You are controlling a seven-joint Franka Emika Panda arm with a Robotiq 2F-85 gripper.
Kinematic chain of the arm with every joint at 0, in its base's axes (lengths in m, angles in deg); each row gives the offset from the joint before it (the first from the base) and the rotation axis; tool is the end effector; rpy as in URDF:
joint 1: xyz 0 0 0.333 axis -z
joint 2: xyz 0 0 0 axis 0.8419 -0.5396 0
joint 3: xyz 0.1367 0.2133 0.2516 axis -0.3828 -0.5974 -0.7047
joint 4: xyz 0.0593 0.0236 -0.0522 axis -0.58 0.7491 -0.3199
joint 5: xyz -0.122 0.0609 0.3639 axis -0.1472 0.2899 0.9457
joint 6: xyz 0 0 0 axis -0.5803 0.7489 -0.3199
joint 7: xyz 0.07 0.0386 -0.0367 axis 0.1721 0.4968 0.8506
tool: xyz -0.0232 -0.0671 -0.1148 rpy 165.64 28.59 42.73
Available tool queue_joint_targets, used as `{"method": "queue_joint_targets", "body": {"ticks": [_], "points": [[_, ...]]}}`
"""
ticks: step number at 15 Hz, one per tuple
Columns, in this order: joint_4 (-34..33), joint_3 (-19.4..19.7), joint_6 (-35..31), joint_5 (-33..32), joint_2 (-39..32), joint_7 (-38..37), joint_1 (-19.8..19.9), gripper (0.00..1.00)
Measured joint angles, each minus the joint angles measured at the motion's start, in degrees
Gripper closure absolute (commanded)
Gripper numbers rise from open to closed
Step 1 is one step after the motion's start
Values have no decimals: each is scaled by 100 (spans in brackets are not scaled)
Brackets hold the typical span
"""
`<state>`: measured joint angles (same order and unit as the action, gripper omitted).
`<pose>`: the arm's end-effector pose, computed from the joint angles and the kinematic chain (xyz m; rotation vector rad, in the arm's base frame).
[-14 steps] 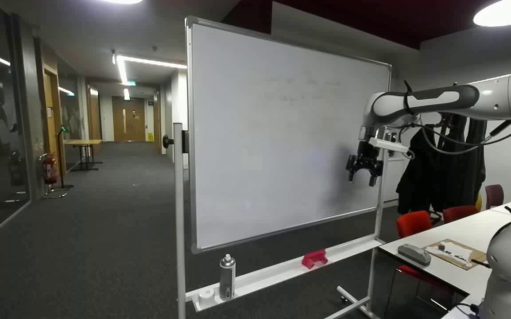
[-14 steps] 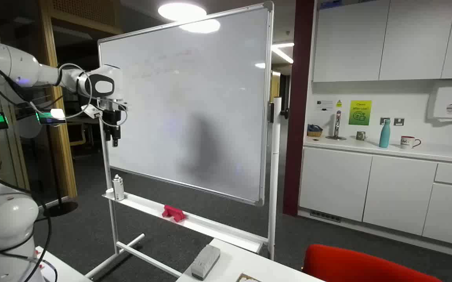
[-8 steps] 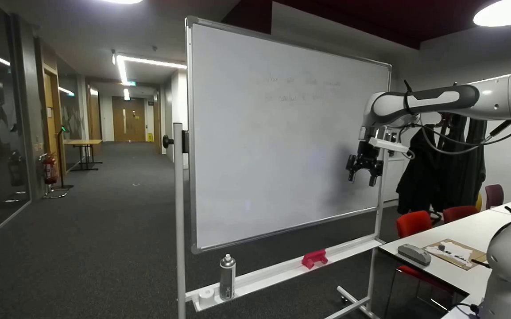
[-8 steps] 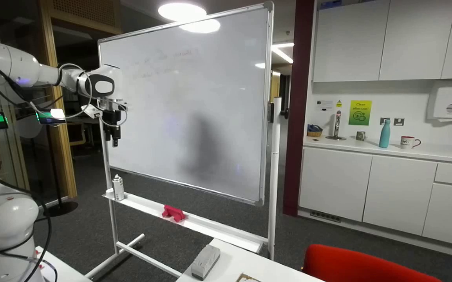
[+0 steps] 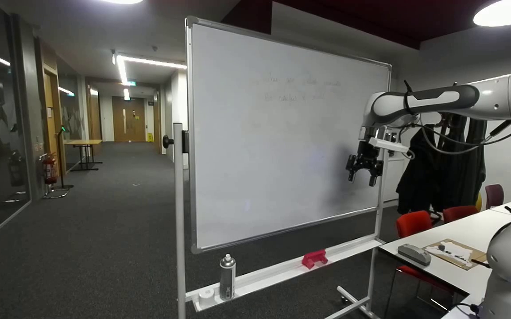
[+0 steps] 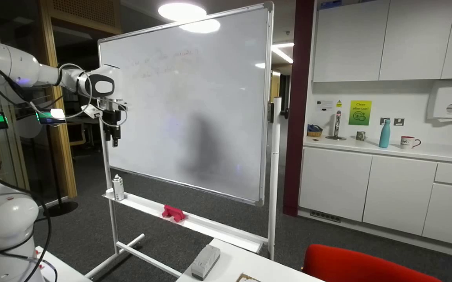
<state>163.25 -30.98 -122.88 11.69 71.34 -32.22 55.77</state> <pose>0.3922 0.0684 0.5829 -2.9419 0.4082 0.0139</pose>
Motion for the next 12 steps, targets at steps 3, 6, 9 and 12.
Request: {"method": "queue_joint_targets", "body": {"ticks": [3,6,9,12], "points": [[0,0,0,0,0,0,0,0],[0,-24,-62,-253,4,119,6,0],[46,-2,-251,-822,4,423,35,0],[291,215,-654,-1125,1,826,146,0]]}}
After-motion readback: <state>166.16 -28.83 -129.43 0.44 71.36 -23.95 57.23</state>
